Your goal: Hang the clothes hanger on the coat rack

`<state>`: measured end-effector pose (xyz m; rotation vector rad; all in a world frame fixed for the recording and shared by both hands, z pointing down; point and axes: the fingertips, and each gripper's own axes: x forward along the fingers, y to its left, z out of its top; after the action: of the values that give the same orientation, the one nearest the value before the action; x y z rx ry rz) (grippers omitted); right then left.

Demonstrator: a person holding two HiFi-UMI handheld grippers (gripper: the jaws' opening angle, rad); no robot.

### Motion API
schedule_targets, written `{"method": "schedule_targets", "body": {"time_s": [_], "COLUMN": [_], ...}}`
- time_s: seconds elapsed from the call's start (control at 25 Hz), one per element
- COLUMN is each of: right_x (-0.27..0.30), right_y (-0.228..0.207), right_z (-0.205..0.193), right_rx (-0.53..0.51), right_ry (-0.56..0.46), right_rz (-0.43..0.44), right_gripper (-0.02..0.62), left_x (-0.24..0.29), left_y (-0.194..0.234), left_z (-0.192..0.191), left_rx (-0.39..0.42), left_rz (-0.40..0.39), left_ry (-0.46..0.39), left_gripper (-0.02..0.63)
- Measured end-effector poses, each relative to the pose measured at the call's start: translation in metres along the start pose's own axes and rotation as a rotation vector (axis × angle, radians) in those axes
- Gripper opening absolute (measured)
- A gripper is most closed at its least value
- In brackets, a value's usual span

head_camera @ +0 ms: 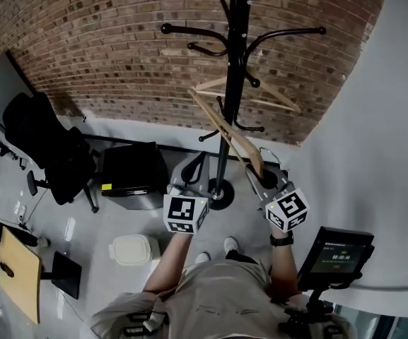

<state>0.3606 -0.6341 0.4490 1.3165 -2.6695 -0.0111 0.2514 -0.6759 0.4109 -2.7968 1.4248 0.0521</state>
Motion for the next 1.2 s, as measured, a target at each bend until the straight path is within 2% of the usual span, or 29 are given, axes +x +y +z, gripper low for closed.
{"method": "schedule_targets", "body": {"time_s": [0.16, 0.36, 0.52, 0.68, 0.96, 1.08, 1.2], "right_x": [0.010, 0.033, 0.052, 0.067, 0.089, 0.100, 0.109], "right_y": [-0.040, -0.073, -0.071, -0.064, -0.054, -0.055, -0.059], "right_z": [0.027, 0.056, 0.062, 0.070, 0.062, 0.051, 0.031], "right_rx": [0.084, 0.204, 0.263, 0.283, 0.324, 0.386, 0.441], "right_ry": [-0.043, -0.052, -0.033, -0.020, 0.040, 0.058, 0.081], "right_rz": [0.115, 0.314, 0.518, 0.638, 0.735, 0.727, 0.669], "right_gripper": [0.005, 0.005, 0.005, 0.005, 0.005, 0.005, 0.006], "left_x": [0.019, 0.032, 0.034, 0.033, 0.019, 0.008, -0.001], "left_y": [0.000, 0.008, 0.017, 0.028, 0.047, 0.054, 0.060], "left_z": [0.006, 0.001, 0.000, -0.002, -0.012, -0.008, -0.006], "left_rx": [0.015, 0.034, 0.043, 0.030, -0.020, -0.007, 0.009], "left_rz": [0.018, 0.052, 0.082, 0.119, 0.185, 0.234, 0.263], "left_ry": [-0.005, 0.005, 0.012, 0.026, 0.048, 0.033, 0.025], "left_gripper": [0.000, 0.000, 0.000, 0.000, 0.000, 0.000, 0.000]}}
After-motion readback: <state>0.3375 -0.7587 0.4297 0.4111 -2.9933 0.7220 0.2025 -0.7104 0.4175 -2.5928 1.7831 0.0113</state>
